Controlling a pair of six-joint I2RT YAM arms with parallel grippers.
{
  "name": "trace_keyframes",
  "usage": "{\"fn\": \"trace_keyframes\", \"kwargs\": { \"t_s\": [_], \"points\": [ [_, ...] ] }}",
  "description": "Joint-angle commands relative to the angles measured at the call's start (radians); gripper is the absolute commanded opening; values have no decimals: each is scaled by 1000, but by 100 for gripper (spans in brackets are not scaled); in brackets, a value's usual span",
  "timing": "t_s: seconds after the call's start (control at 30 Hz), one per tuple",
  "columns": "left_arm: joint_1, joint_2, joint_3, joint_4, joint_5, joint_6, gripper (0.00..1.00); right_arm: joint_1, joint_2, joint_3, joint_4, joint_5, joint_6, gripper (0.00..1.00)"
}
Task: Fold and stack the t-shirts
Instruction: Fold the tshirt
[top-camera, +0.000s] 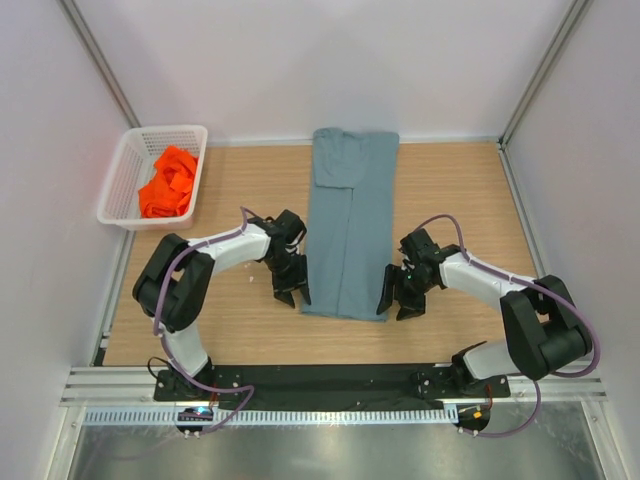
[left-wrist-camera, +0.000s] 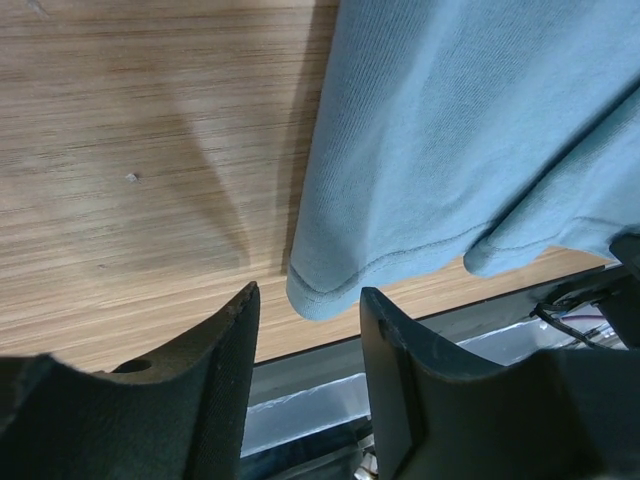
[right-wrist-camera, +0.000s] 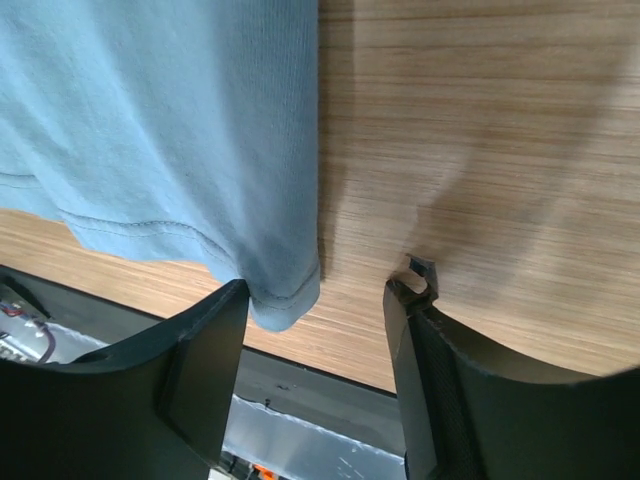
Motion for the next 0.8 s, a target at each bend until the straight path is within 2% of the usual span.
{"fn": "trace_keyframes", "kwargs": {
  "t_s": [0.0,0.37,0.77],
  "points": [
    [-9,7,13,15,1,-14,45,-16,-21,-15,52,-49,18,62],
    [-9,-5,1,7,10,-14,42,-15,-30,5,26,-66,24,58],
    [-23,13,13,-16,5,-6,41,-16,-9,40,-28,-54,23,44]
  ]
}}
